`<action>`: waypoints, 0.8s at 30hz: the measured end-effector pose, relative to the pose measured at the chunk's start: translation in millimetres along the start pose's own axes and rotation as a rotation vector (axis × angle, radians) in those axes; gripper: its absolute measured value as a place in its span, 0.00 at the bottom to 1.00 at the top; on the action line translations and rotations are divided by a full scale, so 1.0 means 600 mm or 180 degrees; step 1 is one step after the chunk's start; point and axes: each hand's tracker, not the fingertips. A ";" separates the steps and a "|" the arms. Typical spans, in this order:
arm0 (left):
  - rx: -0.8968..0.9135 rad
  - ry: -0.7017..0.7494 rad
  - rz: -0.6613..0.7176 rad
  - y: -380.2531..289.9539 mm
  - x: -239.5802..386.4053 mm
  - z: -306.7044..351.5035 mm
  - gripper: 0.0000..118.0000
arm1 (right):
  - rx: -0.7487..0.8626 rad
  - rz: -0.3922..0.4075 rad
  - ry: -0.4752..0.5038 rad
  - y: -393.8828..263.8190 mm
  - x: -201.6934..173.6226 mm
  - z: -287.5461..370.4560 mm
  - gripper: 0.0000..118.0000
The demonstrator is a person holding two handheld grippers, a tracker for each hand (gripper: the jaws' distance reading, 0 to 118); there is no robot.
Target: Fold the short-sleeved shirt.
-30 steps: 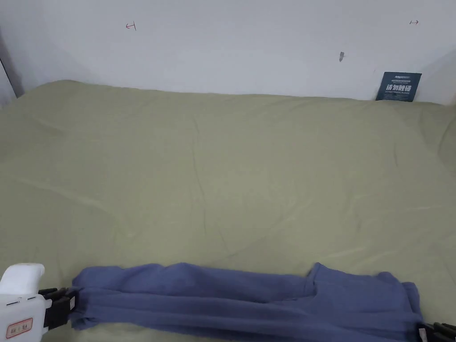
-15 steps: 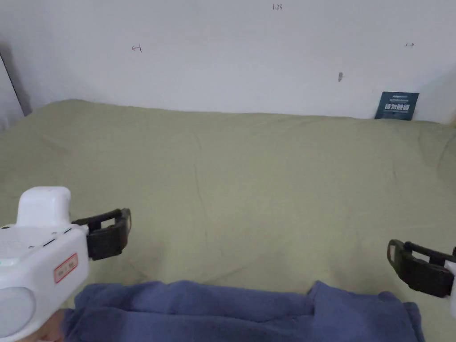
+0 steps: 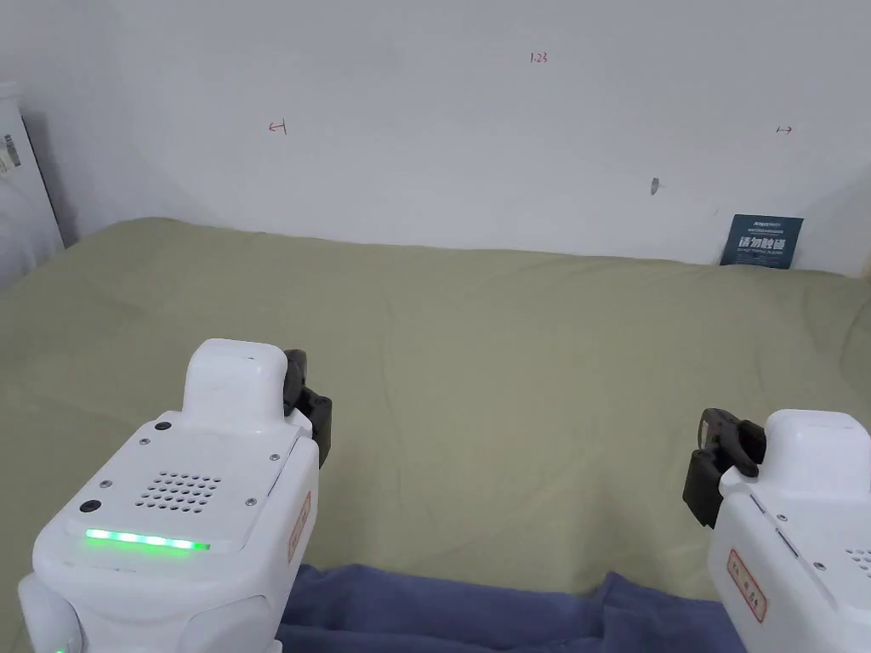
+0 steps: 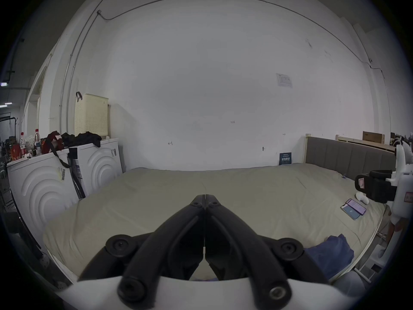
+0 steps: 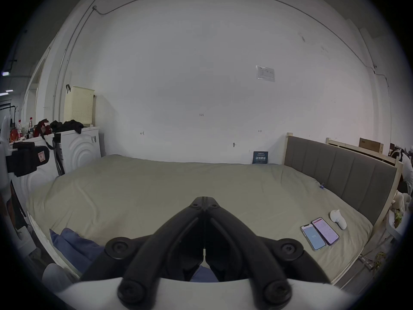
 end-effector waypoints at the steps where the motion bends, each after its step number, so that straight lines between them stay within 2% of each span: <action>1: -0.0045 0.0038 -0.0045 -0.001 -0.007 -0.002 0.00 | -0.0024 0.0014 -0.0006 0.000 -0.001 -0.001 0.02; 4: -0.0283 -0.0056 0.0261 -0.003 -0.057 -0.012 0.00 | -0.0025 0.0043 -0.0016 -0.002 -0.003 0.001 0.02; 7: -0.0826 -0.0392 0.0690 -0.010 -0.132 -0.021 0.00 | -0.0002 0.0073 -0.0047 -0.012 -0.009 0.008 0.02; 11: -0.1678 -0.0730 0.1599 -0.078 -0.269 -0.052 0.00 | 0.0005 0.0082 -0.0069 -0.028 -0.023 0.020 0.02; 15: -0.2420 -0.0907 0.1898 -0.162 -0.355 -0.087 0.00 | -0.0079 0.0098 -0.0068 -0.038 -0.041 0.034 0.02; 18: -0.2677 -0.1117 0.2113 -0.213 -0.383 -0.106 0.00 | -0.0203 -0.0032 -0.0019 -0.046 -0.047 0.037 0.02; 20: -0.2814 -0.1234 0.2146 -0.238 -0.392 -0.120 0.00 | -0.0248 0.0050 -0.0046 -0.051 -0.055 0.034 0.02; 21: -0.2858 -0.1259 0.2160 -0.243 -0.394 -0.122 0.09 | -0.0265 0.0064 -0.0066 -0.052 -0.057 0.032 0.02; 22: -0.2877 -0.1348 0.2185 -0.251 -0.394 -0.128 0.46 | -0.0287 0.0059 -0.0051 -0.052 -0.058 0.029 0.02; 23: -0.2897 -0.1457 0.2178 -0.257 -0.394 -0.134 0.78 | -0.0316 0.0065 -0.0050 -0.054 -0.059 0.027 0.02; 24: -0.2908 -0.1540 0.2183 -0.264 -0.391 -0.140 1.00 | -0.0334 0.0078 -0.0051 -0.056 -0.061 0.026 0.02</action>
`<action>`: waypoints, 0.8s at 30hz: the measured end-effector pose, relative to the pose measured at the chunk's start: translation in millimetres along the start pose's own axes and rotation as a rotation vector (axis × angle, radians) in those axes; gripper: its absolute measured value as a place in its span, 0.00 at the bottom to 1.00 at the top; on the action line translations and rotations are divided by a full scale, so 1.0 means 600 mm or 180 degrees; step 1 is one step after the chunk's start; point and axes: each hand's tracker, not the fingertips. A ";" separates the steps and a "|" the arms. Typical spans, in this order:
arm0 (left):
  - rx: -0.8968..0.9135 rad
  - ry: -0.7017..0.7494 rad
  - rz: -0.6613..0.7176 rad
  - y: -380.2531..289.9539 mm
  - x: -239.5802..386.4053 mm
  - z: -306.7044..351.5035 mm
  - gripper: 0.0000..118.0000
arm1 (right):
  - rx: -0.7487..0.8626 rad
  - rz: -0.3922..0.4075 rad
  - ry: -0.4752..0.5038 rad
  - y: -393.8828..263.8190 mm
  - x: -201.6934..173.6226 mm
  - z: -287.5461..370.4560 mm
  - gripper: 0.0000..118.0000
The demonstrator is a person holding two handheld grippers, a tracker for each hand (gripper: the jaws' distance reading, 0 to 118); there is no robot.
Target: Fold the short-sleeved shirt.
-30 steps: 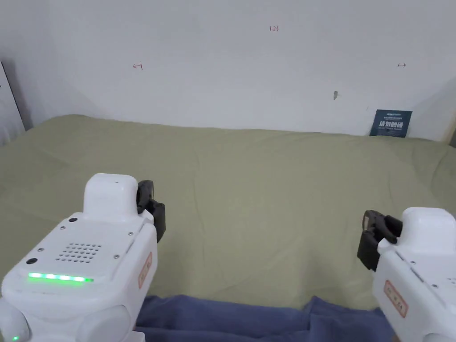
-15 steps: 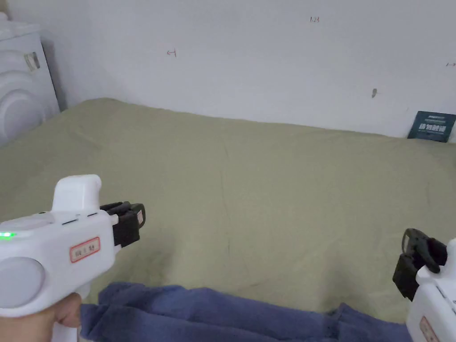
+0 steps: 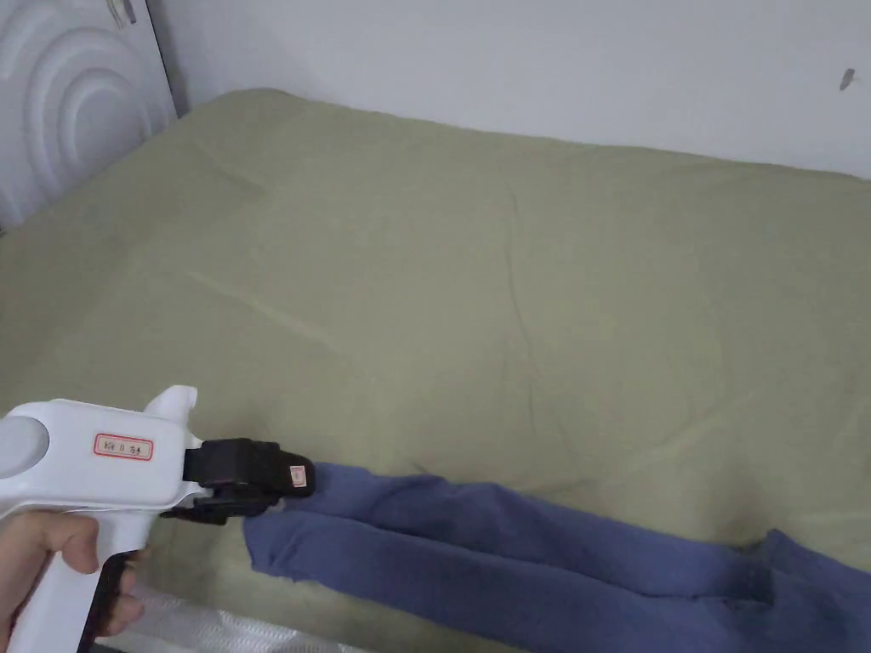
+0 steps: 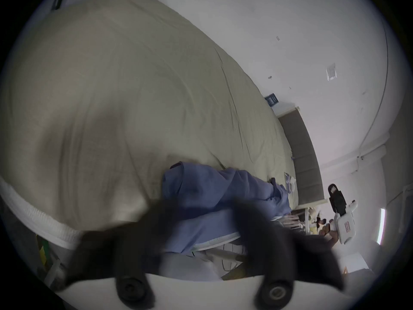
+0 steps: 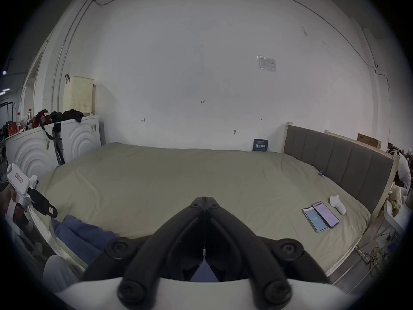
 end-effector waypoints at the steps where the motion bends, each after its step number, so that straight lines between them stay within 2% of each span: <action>1: -0.0029 -0.0033 0.0015 0.001 -0.006 -0.006 1.00 | -0.0013 0.0019 0.0000 -0.002 -0.001 -0.002 0.02; 4: -0.0156 -0.0175 0.0172 0.001 -0.014 -0.027 1.00 | -0.0059 0.0069 -0.0007 -0.007 -0.004 -0.006 0.02; 9: -0.0417 -0.0251 0.0150 0.002 -0.026 -0.072 1.00 | -0.0113 0.0055 0.0002 -0.013 -0.003 -0.004 0.02; 10: -0.0483 -0.0463 0.0248 0.000 -0.030 -0.083 0.99 | -0.0123 0.0058 -0.0001 -0.014 -0.002 -0.003 0.02; 16: -0.0415 -0.0663 0.0227 0.003 -0.004 -0.124 0.97 | -0.0176 0.0028 -0.0014 -0.021 0.002 0.002 0.02; 17: -0.0410 -0.0674 0.0206 0.005 0.001 -0.125 0.93 | -0.0176 0.0020 -0.0011 -0.021 0.004 0.004 0.02; 18: -0.0396 -0.0640 0.0188 0.007 0.006 -0.125 0.80 | -0.0176 0.0012 -0.0011 -0.022 0.005 0.005 0.02; 19: -0.0357 -0.0468 0.0161 0.010 0.006 -0.122 0.39 | -0.0174 0.0006 -0.0015 -0.022 0.006 0.005 0.02; 20: -0.0322 -0.0298 0.0181 0.014 0.001 -0.127 0.07 | -0.0170 0.0001 -0.0012 -0.023 0.008 0.006 0.02; 22: -0.0344 -0.0120 0.0174 0.018 -0.011 -0.132 0.08 | -0.0168 -0.0012 -0.0003 -0.023 0.011 0.008 0.02; 24: -0.0347 -0.0258 0.0256 0.017 -0.014 -0.128 0.08 | -0.0153 -0.0027 0.0000 -0.022 0.016 0.011 0.02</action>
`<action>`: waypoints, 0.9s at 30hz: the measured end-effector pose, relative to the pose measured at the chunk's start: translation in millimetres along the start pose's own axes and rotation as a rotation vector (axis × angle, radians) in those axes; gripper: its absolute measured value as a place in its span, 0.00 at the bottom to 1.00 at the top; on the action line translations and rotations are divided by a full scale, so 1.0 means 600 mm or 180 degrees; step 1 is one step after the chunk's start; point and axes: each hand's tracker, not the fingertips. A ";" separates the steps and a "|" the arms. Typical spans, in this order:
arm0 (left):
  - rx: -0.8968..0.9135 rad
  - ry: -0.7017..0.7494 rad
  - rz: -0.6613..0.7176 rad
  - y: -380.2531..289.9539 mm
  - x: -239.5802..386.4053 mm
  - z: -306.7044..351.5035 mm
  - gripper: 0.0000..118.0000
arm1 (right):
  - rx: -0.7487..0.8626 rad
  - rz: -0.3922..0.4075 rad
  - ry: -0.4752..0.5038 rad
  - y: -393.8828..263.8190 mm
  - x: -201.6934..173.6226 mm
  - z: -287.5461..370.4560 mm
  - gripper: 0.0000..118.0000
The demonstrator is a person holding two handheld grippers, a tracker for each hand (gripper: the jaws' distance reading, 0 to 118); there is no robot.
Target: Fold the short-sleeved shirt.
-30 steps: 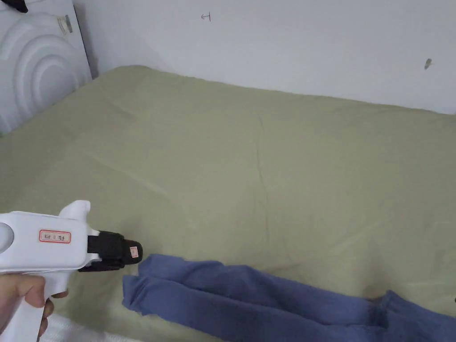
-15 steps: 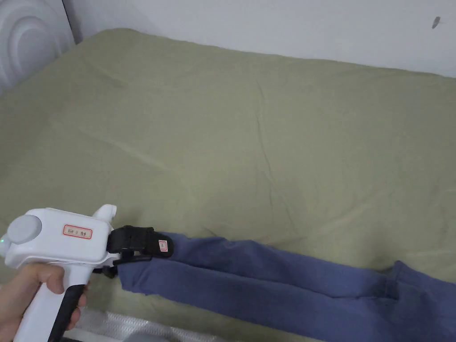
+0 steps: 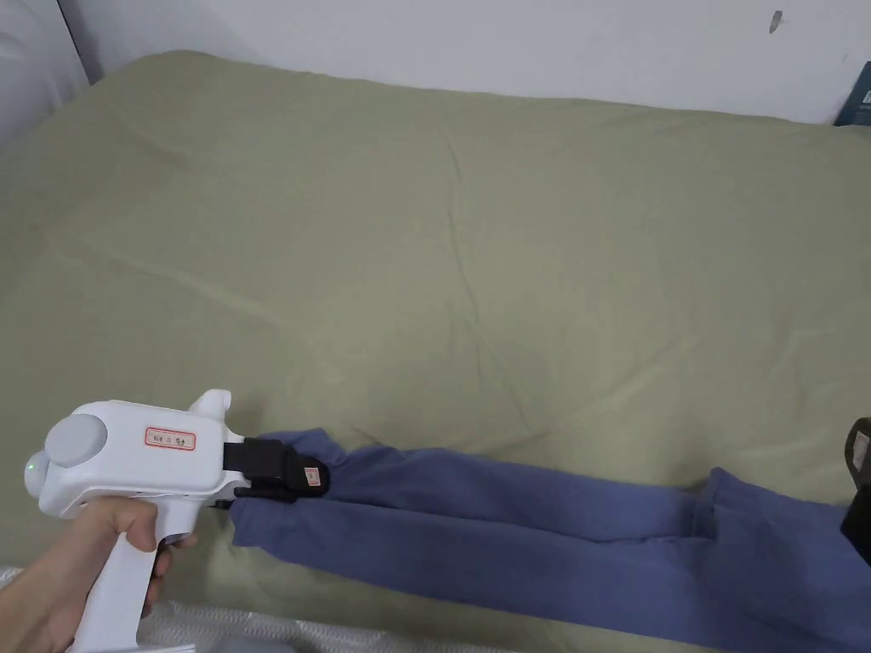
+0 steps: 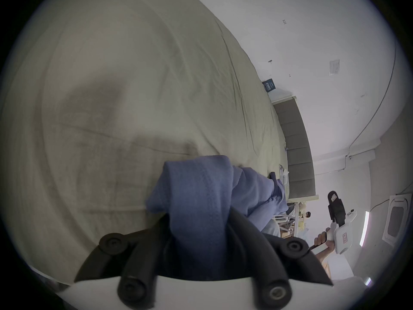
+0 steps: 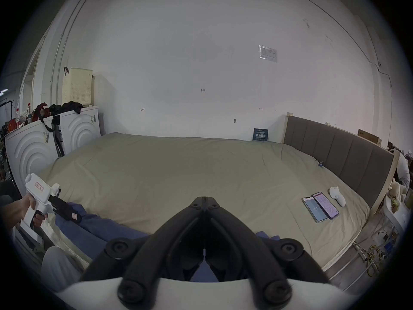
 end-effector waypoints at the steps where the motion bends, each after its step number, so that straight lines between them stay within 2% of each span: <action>1: 0.0052 0.0015 0.0037 0.000 -0.001 0.002 0.08 | 0.0015 -0.0013 0.0009 0.001 0.003 0.002 0.02; 7: 0.0299 0.0081 0.0147 -0.004 0.002 0.068 0.08 | 0.0032 -0.0032 0.0054 0.001 0.012 0.000 0.02; 12: 0.0653 0.0395 0.0250 -0.013 0.006 0.163 0.08 | 0.0042 -0.0026 0.0134 0.002 0.019 0.003 0.02; 15: 0.0658 0.0694 0.0088 -0.021 0.036 0.186 0.08 | 0.0063 -0.0047 0.0169 0.003 0.023 0.002 0.02; 19: 0.0506 0.1072 -0.0272 -0.028 0.121 0.166 0.08 | 0.0082 -0.0119 0.0197 0.003 0.026 0.003 0.02; 22: 0.0479 0.1066 -0.0479 -0.031 0.197 0.130 0.08 | 0.0084 -0.0133 0.0224 0.000 0.029 0.007 0.02; 27: 0.0122 0.1276 -0.0970 -0.038 0.306 0.022 0.08 | 0.0059 -0.0181 0.0218 -0.008 0.040 0.015 0.02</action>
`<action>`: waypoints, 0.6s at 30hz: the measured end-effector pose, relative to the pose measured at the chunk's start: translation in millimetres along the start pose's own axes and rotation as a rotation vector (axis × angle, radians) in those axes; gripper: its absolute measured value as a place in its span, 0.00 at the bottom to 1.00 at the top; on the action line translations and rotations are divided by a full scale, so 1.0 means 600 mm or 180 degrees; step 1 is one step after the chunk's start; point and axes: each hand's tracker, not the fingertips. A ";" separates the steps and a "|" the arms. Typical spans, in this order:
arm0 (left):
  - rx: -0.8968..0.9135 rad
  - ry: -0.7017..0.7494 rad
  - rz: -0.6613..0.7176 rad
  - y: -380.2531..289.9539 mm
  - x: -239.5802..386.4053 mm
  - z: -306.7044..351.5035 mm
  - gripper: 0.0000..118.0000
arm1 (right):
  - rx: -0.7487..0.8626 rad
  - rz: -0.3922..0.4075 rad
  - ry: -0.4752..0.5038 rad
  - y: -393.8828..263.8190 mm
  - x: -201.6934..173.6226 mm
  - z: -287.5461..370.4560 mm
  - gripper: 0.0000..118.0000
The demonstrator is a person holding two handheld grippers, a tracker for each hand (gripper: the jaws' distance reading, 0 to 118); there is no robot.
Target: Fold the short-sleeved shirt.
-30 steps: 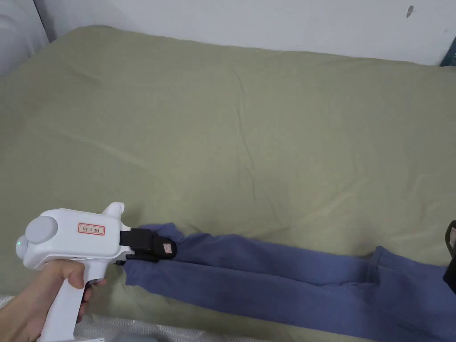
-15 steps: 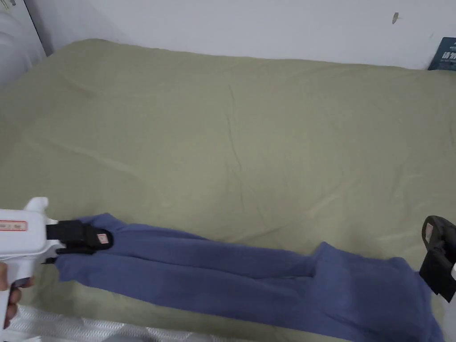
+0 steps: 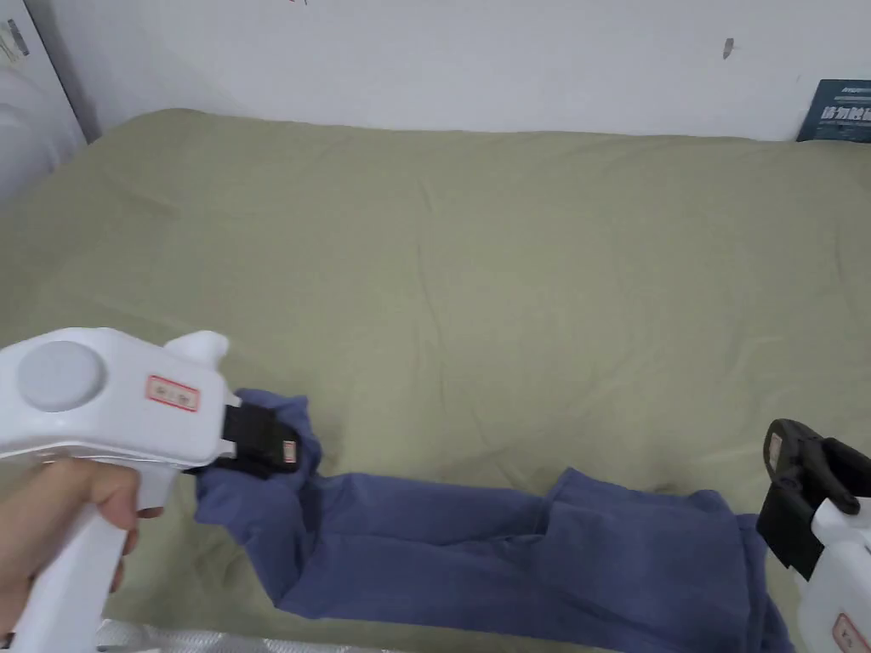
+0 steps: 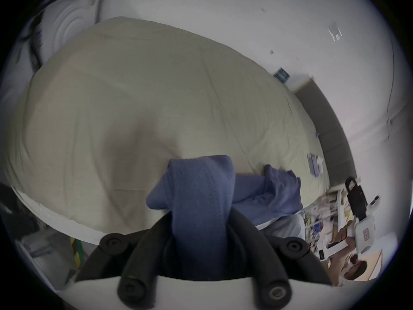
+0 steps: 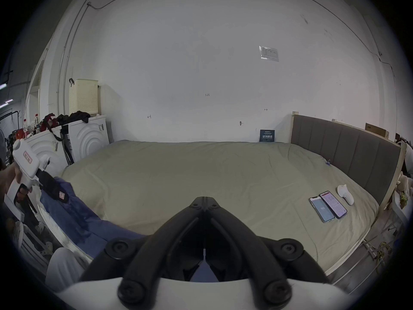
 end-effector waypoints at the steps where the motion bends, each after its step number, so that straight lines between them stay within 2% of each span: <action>1: -0.0071 0.0018 -0.0066 0.001 0.026 -0.018 0.08 | -0.0012 -0.0025 0.0004 -0.001 0.003 0.001 0.02; 4: -0.0235 -0.0069 -0.0294 -0.007 0.095 -0.087 0.08 | -0.0039 -0.0046 -0.0031 -0.007 0.010 0.004 0.02; 5: -0.0320 -0.0061 -0.0375 -0.010 0.115 -0.116 0.13 | -0.0052 -0.0056 -0.0033 -0.009 0.013 0.005 0.02; 6: -0.0382 -0.0023 -0.0450 -0.013 0.125 -0.147 0.33 | -0.0069 -0.0067 -0.0037 -0.010 0.017 0.005 0.02; 7: -0.0412 0.0052 -0.0533 -0.018 0.141 -0.175 0.78 | -0.0081 -0.0075 -0.0049 -0.012 0.020 0.006 0.02; 8: -0.0467 0.0018 -0.0609 -0.027 0.154 -0.204 1.00 | -0.0100 -0.0086 -0.0068 -0.013 0.024 0.006 0.02; 9: -0.0549 -0.0051 -0.0677 -0.034 0.167 -0.230 1.00 | -0.0112 -0.0099 -0.0078 -0.013 0.028 0.007 0.02; 12: -0.0495 -0.0205 -0.0455 -0.036 0.172 -0.242 0.97 | -0.0142 -0.0131 -0.0113 -0.014 0.038 0.010 0.02; 13: -0.0483 -0.0275 -0.0365 -0.033 0.168 -0.234 0.91 | -0.0144 -0.0132 -0.0124 -0.015 0.041 0.010 0.02; 14: -0.0395 -0.0351 -0.0269 -0.029 0.162 -0.215 0.81 | -0.0150 -0.0134 -0.0127 -0.016 0.043 0.009 0.02; 16: -0.0185 -0.0528 -0.0194 -0.025 0.137 -0.174 0.72 | -0.0174 -0.0154 -0.0125 -0.019 0.046 0.005 0.02; 17: -0.0043 -0.0548 -0.0091 -0.024 0.118 -0.154 0.72 | -0.0189 -0.0181 -0.0123 -0.020 0.045 0.003 0.02; 18: 0.0059 -0.0553 0.0012 -0.024 0.103 -0.141 0.55 | -0.0205 -0.0204 -0.0106 -0.021 0.045 0.001 0.02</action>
